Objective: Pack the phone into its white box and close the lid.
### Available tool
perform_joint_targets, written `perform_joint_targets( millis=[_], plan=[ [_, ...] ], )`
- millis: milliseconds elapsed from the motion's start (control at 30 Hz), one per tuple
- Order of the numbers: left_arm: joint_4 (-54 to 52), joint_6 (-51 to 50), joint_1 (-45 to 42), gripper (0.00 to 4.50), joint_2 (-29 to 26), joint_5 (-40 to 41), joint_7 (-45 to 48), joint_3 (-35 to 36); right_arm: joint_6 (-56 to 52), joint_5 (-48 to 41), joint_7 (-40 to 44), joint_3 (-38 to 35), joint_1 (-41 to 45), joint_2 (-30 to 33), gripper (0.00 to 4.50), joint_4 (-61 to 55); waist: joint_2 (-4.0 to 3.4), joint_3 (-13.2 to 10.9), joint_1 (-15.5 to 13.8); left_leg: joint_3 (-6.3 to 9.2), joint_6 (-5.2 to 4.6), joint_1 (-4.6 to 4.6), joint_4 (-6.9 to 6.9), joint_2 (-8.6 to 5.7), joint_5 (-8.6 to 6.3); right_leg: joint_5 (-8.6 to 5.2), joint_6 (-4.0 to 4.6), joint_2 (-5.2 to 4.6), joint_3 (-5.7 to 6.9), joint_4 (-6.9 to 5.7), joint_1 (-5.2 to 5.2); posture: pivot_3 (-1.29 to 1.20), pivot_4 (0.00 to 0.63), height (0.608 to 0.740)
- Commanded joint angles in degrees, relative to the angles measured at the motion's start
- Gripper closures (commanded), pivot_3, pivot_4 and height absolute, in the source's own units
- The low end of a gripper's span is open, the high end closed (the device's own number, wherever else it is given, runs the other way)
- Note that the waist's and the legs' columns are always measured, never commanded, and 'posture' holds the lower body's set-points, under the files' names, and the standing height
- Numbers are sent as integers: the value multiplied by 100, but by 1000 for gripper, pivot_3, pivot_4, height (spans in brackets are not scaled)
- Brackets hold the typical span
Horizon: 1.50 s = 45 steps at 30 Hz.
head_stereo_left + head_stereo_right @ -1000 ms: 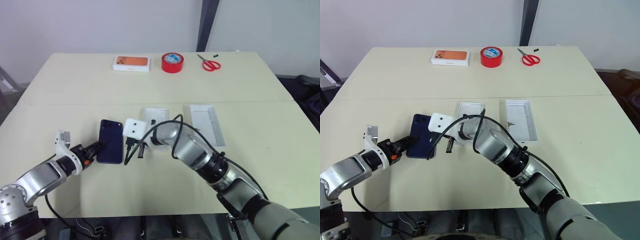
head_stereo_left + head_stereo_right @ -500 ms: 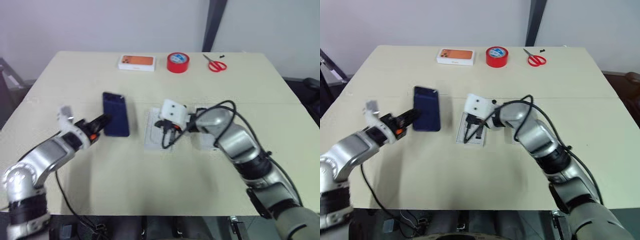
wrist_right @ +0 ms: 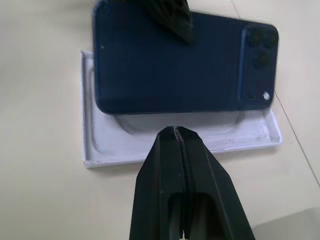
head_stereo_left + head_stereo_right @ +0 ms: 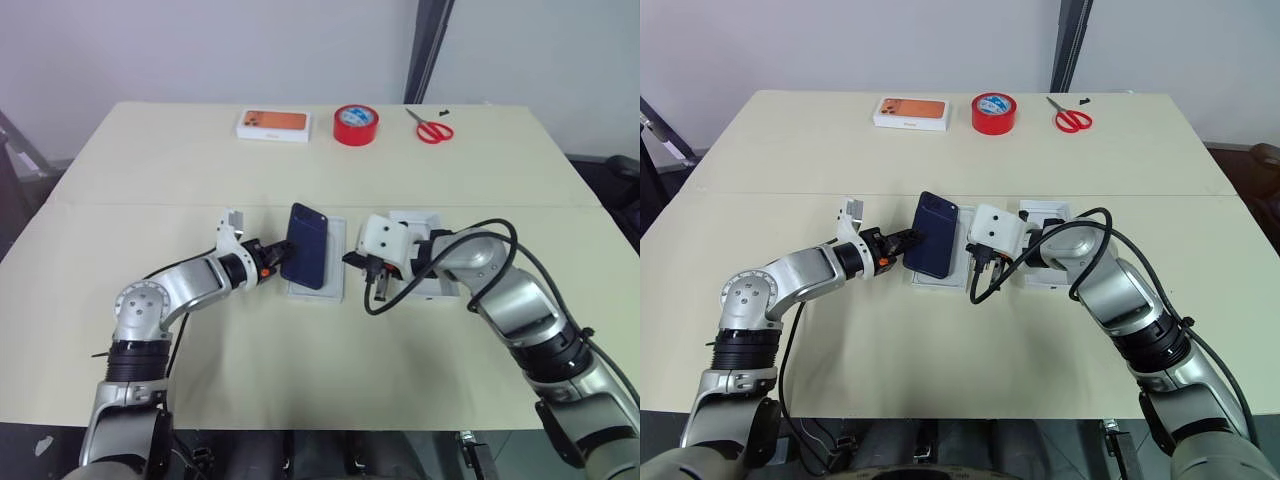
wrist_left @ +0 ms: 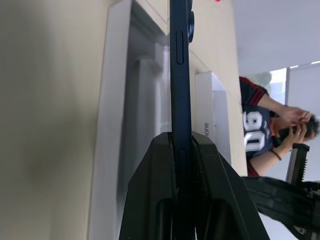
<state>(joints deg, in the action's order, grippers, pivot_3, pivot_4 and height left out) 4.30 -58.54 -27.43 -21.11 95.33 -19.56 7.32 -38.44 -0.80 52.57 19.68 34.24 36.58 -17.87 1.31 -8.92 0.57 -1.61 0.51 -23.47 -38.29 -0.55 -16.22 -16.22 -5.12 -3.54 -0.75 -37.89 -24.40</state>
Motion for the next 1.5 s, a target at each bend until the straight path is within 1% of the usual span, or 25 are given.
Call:
perform_joint_targets(
  millis=[33, 267, 333, 400, 433, 467, 533, 567, 600, 667, 967, 1033, 1100, 1167, 1200, 1267, 1333, 1367, 1433, 1500],
  plan=[
    [-127, -117, -134, 4459, 120, -18, 130, -19, 94, 46, -92, -129, 25, 68, 4500, -76, 0, 0, 2, 0, 0, 0, 0, 0, 0, 0, 0, 0, 0, 0, 0, 0, 150, 725],
    [-90, -254, -142, 4459, 358, -211, 134, 0, 79, 37, -118, -87, 9, 46, 4500, -97, 1, 0, 9, 0, 1, 1, 0, 0, 1, 0, 0, 1, 0, -3, 0, 0, 150, 725],
    [-95, -294, -119, 3522, 387, -272, 147, 9, 69, 35, -117, -77, 7, 41, 4500, -107, 1, 0, 6, 0, 1, 1, 0, 0, 1, 0, 0, 1, 0, -2, 0, 0, 150, 725],
    [-129, -319, -105, 2749, 404, -297, 162, 24, 68, 41, -118, -60, 3, 37, 4500, -110, 1, 0, 5, 0, 1, 1, 0, 0, 1, 0, 0, 1, 0, -2, 0, 0, 150, 725],
    [-153, -331, -103, 2035, 411, -305, 165, 30, 68, 42, -117, -55, 1, 36, 4500, -113, 1, 0, 6, 0, 2, 1, 0, 0, 1, 0, 0, 1, 0, -2, 0, 0, 150, 725],
    [-186, -348, -106, 1698, 411, -305, 175, 36, 65, 41, -115, -50, 0, 34, 4500, -117, 1, 0, 7, 0, 1, 1, 0, 0, 1, 0, 0, 1, 0, -2, 0, 0, 150, 725],
    [-260, -389, -115, 680, 396, -284, 196, 63, 58, 41, -112, -45, -1, 30, 4500, -121, 0, 0, 6, 0, 2, 1, 0, 0, 1, 0, 0, 1, 0, -3, 0, 0, 150, 725],
    [-296, -412, -121, 252, 377, -261, 203, 80, 56, 40, -110, -43, -1, 30, 4500, -120, 1, 0, 7, 0, 2, 1, 0, 0, 1, 0, 0, 1, 0, -3, 0, 0, 150, 725],
    [-357, -436, -130, 86, 342, -206, 212, 102, 57, 38, -106, -43, 0, 31, 4500, -117, 1, 0, 8, 0, 2, 2, -1, 0, 1, 0, 0, 1, 0, -3, 1, 0, 150, 725],
    [-470, -472, -132, 86, 274, -116, 225, 131, 56, 35, -99, -43, -8, 37, 4500, -124, 1, 0, 17, 0, 2, 3, 0, 0, 1, 0, 0, 1, 0, -4, 1, 0, 150, 725],
    [-1363, -849, -77, 86, -801, 62, 502, 174, 96, 38, -74, -88, -12, 80, 4500, -50, 2, -1, 11, 0, 2, 2, 0, 1, 1, 0, 0, 0, 0, -3, 1, 0, 150, 725],
    [-1478, -815, -35, 86, -1076, -218, 637, 226, 39, 16, -80, -116, 13, 61, 4500, -22, 1, -1, 11, 0, 2, 2, 0, 1, 1, 0, 1, 0, 0, -3, 0, 0, 150, 725],
    [-1633, -661, 17, 86, -1390, -913, 949, 170, -70, 53, -111, -93, 54, 53, 4500, 63, 1, -1, 14, 1, 2, 2, 1, 1, 1, 0, 1, 0, 0, -3, 0, 0, 150, 725],
    [-1877, -347, 115, 611, -1835, -2141, 1356, -242, -151, 179, -152, 22, 84, 73, 4500, 226, 1, -1, 25, 0, 3, 3, 1, 1, 2, -1, 1, 1, 0, -3, 0, 0, 150, 725],
    [-1951, -229, 154, 887, -1961, -2561, 1521, -395, -172, 220, -163, 58, 92, 77, 4500, 277, -2, -2, 22, 0, 4, 3, 3, 0, 2, -1, 2, 2, 0, -3, 0, 0, 150, 725],
    [-2059, 52, 242, 1926, -2193, -3394, 1924, -832, -285, 283, -236, 101, 122, 12, 4500, 413, -3, -3, 16, -2, 4, 4, 4, 0, 2, -1, 3, 2, -1, -3, 0, 0, 150, 725],
    [-2090, 331, 298, 2971, -2297, -4094, 2311, -1207, -485, 357, -373, 150, 181, -109, 4500, 580, -3, -3, 14, -3, 4, 4, 5, 0, 2, -2, 3, 2, -2, 0, 1, 0, 150, 725],
    [-2058, 412, 297, 3573, -2269, -4318, 2458, -1317, -550, 411, -440, 196, 201, -156, 4500, 657, -3, -3, 8, -4, 4, 4, 5, 0, 2, -2, 3, 2, -2, 1, 1, 0, 150, 725],
    [-1986, 509, 287, 4464, -2166, -4620, 2683, -1420, -648, 493, -547, 261, 218, -224, 4500, 732, -3, -3, 4, -3, 3, 3, 5, 0, 2, -2, 3, 1, -1, 1, 1, 0, 150, 725],
    [-1894, 579, 268, 4464, -2067, -4954, 2919, -1561, -673, 567, -649, 285, 220, -268, 4500, 697, -3, -3, 8, -3, 2, 1, 5, 1, 1, -2, 3, 0, -1, 3, 1, 0, 150, 725]
  ],
)
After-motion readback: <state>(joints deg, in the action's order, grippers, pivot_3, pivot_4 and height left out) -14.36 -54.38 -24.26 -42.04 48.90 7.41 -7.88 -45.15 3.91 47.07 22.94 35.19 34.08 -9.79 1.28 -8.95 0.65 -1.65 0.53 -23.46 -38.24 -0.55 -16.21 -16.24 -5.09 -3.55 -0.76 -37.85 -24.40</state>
